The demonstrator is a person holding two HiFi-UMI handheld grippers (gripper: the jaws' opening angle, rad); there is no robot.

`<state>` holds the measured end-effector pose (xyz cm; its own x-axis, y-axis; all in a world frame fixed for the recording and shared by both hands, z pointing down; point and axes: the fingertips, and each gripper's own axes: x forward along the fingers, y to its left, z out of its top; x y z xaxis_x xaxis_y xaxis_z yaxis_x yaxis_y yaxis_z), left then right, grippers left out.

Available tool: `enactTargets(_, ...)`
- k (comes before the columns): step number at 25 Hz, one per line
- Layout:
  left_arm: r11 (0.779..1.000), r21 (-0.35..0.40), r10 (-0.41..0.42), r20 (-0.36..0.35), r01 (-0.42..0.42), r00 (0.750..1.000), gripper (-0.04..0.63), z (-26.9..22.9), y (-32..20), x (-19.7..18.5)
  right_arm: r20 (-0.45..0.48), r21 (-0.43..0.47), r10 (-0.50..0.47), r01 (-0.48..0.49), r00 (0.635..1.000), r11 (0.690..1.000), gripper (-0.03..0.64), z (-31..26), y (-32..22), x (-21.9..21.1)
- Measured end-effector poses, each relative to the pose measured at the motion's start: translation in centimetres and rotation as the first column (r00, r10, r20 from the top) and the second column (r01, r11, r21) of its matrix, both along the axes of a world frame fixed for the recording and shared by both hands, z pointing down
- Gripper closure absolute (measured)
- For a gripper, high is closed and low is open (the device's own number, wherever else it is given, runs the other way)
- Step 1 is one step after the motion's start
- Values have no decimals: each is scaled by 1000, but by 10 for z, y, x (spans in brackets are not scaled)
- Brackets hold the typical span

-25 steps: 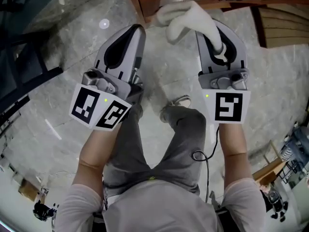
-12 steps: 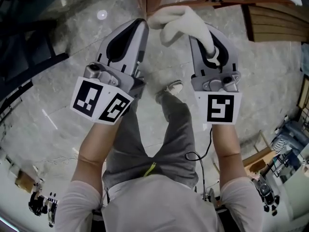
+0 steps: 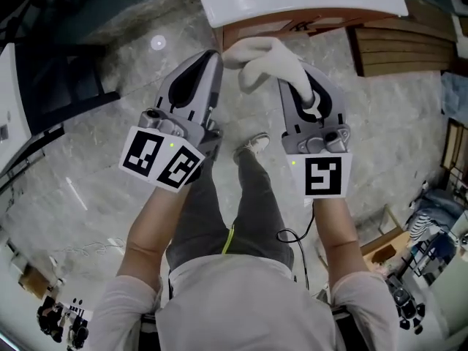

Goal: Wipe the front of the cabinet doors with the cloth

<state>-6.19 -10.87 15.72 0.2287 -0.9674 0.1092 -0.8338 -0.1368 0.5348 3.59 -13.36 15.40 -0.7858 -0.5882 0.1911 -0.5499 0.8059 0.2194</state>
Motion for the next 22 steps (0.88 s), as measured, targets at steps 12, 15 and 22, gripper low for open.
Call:
enactTargets(12,996,92,4,-22,-2,1000,578,-190,17,6,22,64,21,-23,1000,998,535,-194,34,21)
enactTargets(15,993,118,2,-16,0,1000,578,-226,25,5,45,84,32,-36,998,996,535,-231,44,25)
enactTargets(22,989,145,-13,-7,13,1000,578,-277,63,10,61,113,33,-39,998,993,535,-295,74,47)
